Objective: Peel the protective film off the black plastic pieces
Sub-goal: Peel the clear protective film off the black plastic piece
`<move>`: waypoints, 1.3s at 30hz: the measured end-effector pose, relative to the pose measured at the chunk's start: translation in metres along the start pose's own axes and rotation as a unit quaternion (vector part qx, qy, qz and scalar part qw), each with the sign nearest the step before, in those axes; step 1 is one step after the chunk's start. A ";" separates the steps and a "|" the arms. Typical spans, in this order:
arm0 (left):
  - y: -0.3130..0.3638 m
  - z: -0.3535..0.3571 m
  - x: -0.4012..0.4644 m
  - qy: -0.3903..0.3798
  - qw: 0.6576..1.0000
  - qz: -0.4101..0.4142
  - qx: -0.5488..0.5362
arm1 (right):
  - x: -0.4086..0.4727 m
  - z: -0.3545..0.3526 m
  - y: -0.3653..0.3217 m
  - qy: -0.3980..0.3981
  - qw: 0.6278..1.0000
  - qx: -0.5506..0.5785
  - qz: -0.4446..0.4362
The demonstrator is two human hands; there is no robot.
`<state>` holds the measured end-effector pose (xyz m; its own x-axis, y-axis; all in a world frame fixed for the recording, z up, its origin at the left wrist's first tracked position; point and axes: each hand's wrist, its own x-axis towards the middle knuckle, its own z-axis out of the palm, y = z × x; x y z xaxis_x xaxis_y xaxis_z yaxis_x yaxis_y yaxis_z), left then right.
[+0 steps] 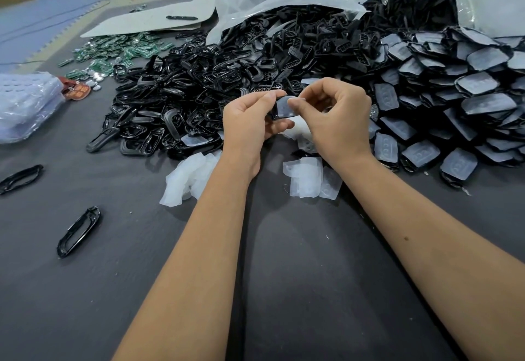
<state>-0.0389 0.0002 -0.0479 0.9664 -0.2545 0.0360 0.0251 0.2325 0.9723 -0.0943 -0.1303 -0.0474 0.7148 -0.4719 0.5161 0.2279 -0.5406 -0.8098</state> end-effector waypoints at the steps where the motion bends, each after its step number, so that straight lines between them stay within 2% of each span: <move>1: 0.000 0.000 0.000 0.002 1.000 -0.002 -0.005 | 0.000 0.000 0.000 0.000 1.000 0.014 0.000; 7: 0.002 0.000 0.001 0.023 0.999 -0.022 -0.036 | 0.000 -0.002 0.001 -0.021 0.995 0.101 0.000; 19: 0.001 -0.002 0.001 -0.009 1.000 -0.013 0.000 | 0.002 0.001 0.002 -0.013 1.000 0.002 -0.008; 23: 0.000 -0.001 -0.001 -0.017 0.999 0.003 0.027 | 0.001 0.001 0.002 -0.009 1.000 -0.005 -0.013; 39: 0.000 -0.001 0.000 -0.022 0.999 0.008 0.023 | 0.000 0.001 -0.001 0.019 1.000 -0.017 -0.003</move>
<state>-0.0391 0.0011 -0.0483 0.9541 -0.2931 0.0609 -0.0033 0.1930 0.9812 -0.0940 -0.1293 -0.0466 0.6883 -0.4940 0.5312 0.2083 -0.5668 -0.7971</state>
